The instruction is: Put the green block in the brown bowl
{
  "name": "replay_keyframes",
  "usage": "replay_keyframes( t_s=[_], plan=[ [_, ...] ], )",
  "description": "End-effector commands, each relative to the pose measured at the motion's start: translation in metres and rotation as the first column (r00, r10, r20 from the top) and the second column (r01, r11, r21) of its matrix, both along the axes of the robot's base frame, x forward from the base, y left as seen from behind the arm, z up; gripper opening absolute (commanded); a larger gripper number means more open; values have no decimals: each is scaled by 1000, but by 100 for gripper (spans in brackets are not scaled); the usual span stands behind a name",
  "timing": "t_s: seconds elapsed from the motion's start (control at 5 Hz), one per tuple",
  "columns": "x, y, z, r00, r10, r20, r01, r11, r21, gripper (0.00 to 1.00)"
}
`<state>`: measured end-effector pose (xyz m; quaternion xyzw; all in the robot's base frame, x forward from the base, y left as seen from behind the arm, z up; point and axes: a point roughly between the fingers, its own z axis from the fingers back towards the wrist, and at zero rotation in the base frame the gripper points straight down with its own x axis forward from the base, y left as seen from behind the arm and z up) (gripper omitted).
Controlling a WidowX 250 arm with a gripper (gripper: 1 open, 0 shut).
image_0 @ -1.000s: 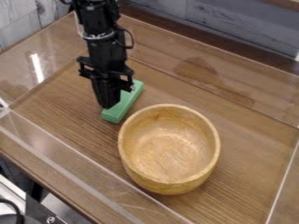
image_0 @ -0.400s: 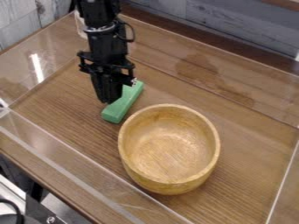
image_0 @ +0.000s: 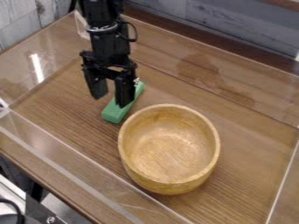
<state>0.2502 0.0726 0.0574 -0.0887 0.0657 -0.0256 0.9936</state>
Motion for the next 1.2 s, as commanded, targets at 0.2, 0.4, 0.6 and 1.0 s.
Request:
replay_keyframes(
  t_s=[0.2, 0.4, 0.6, 1.0],
  plan=[
    [10, -3, 8, 996, -24, 84, 22, 999, 26, 100],
    [11, -3, -1, 996, -26, 88, 24, 999, 26, 100],
    [12, -2, -9, 996, -26, 89, 24, 999, 25, 100],
    [13, 0, -24, 996, -14, 84, 12, 1000, 18, 100]
  ],
)
